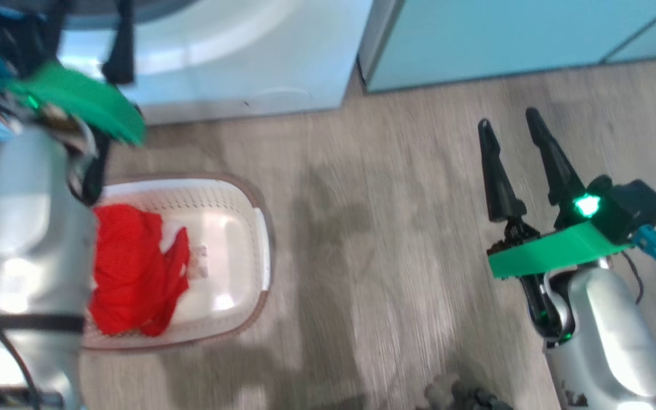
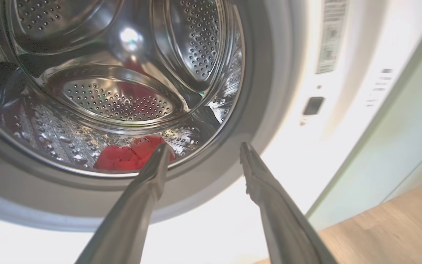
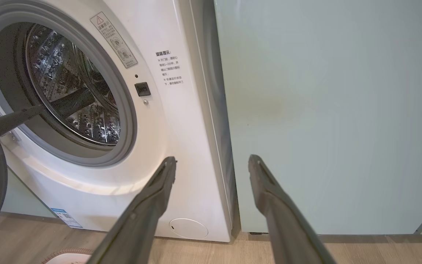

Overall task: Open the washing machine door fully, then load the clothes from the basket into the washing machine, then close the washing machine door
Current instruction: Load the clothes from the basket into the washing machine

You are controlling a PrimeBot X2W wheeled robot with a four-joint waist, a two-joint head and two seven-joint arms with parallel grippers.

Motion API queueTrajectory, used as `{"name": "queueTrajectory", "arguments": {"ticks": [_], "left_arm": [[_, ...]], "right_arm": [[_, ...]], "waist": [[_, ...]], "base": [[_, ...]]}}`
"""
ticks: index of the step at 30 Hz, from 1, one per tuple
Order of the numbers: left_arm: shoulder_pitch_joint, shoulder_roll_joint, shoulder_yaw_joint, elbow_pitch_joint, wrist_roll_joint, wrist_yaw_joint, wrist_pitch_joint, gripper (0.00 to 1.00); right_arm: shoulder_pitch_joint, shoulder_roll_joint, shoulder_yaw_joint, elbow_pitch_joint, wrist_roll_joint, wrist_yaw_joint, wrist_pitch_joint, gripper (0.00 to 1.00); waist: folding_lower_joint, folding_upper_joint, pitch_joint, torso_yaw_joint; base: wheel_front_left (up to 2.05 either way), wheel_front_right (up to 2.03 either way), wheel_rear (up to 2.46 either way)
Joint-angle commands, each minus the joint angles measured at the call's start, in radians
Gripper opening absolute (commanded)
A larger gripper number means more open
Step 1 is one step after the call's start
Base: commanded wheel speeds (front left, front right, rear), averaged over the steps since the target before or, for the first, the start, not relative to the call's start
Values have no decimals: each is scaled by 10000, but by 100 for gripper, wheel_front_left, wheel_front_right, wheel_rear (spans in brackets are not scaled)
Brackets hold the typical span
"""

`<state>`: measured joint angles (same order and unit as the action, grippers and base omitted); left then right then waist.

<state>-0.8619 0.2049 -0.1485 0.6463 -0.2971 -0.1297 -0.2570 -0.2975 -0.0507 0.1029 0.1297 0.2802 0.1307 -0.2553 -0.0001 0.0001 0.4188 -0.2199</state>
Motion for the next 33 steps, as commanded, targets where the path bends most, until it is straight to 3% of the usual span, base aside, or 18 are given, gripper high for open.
{"name": "queueTrajectory", "arguments": {"ticks": [1, 17, 27, 33], "left_arm": [[164, 201, 355, -498, 75, -8, -46, 100], [4913, -1294, 1524, -3205, 770, -5, -47, 100], [6834, -1534, 1533, -4458, 1183, -5, -47, 100], [7370, -1543, 1265, -4879, 768, 239, -47, 100]], "right_arm": [[161, 5, 153, -267, -76, 0, -65, 100], [1227, 5, 59, -14, -296, 0, -65, 100], [1605, 5, -29, 44, -290, 0, -65, 100], [1765, 5, 43, 81, -244, 0, -65, 100]], "waist": [[1, -1, -780, 558], [1, -1, -2654, 1200], [1, -1, -3189, 1287], [1, -1, -3396, 1293]], "base": [[0, 0, 0], [0, 0, 0], [0, 0, 0], [0, 0, 0]]}}
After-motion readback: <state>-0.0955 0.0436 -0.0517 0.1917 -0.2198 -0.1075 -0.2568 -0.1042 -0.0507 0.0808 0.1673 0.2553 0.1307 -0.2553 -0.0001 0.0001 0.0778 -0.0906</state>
